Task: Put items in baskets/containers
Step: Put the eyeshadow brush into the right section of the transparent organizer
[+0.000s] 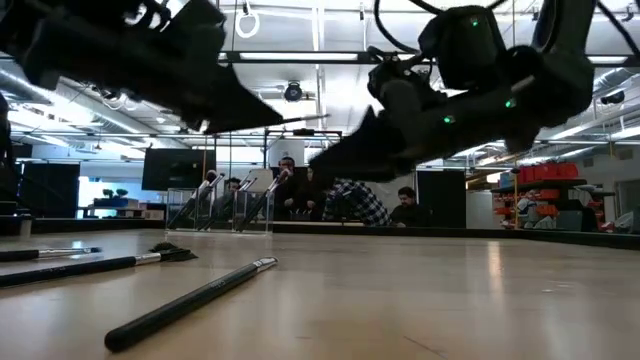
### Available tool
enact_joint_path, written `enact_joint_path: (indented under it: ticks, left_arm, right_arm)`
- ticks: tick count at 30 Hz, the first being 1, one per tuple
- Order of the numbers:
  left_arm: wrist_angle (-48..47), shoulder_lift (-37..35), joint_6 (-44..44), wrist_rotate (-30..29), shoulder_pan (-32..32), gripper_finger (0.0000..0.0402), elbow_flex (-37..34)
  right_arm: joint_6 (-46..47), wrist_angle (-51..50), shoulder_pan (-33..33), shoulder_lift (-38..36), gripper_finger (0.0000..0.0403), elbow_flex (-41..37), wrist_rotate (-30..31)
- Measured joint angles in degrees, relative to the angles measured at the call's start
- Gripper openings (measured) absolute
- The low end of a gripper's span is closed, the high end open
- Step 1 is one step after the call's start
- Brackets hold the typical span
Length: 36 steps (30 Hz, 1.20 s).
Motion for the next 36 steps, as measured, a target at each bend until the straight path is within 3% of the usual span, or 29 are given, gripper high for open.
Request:
enact_joint_path:
  ticks: [7,14,18,26,30,36]
  left_arm:
    - [0.19,-0.04,4.03,1.38,0.28,0.0019,2.40]
    - [0.36,-0.07,4.10,1.37,0.28,0.0020,2.42]
    - [0.40,-0.07,4.10,1.44,0.26,0.0021,2.42]
    - [-0.28,-0.09,3.79,3.42,0.23,0.0033,2.42]
    - [-2.50,-0.11,3.90,4.70,0.32,0.0069,2.51]
    - [-5.09,-0.11,3.08,6.67,2.27,0.0156,2.51]
  right_arm:
    - [1.80,16.98,-0.34,2.25,0.0185,0.00,0.13]
    - [5.06,21.18,-0.36,2.13,0.0175,0.00,0.15]
    - [5.94,21.13,-0.36,2.13,0.0136,0.00,0.16]
    - [5.65,21.03,-0.34,2.07,0.0015,0.00,-1.64]
    - [6.82,16.52,-0.49,-0.10,0.0016,0.00,-1.17]
    - [7.39,-1.74,-0.69,-8.42,0.0008,0.32,0.70]
